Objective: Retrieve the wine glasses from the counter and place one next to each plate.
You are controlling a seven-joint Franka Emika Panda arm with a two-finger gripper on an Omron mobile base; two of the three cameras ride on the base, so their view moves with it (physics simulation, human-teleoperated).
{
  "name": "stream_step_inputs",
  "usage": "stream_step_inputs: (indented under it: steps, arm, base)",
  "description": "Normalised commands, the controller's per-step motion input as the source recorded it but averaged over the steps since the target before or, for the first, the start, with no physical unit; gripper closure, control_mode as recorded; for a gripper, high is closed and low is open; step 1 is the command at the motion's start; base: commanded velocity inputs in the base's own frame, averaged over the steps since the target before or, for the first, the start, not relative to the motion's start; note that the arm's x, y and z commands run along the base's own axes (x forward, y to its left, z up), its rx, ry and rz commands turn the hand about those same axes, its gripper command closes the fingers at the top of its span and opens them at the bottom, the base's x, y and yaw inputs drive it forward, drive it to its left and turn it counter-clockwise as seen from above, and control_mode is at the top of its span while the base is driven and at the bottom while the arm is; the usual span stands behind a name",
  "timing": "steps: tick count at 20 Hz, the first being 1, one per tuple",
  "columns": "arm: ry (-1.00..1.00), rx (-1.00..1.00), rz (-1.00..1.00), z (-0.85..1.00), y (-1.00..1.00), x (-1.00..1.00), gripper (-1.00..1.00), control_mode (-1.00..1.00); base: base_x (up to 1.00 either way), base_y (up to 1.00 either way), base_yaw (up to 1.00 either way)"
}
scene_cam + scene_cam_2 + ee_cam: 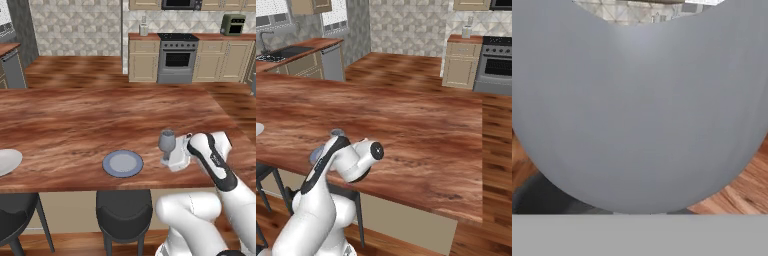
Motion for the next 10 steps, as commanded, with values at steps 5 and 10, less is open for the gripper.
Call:
stream_step_inputs:
  steps: [5, 10]
  arm:
    - [0.0, 0.05, 0.08, -0.29, 0.0, 0.54, 1.0, -1.0]
    - [0.02, 0.01, 0.04, -0.19, -0.06, 0.31, 1.0, -1.0]
  base:
    - [0.0, 0.0, 0.0]
    - [0.0, 0.0, 0.0]
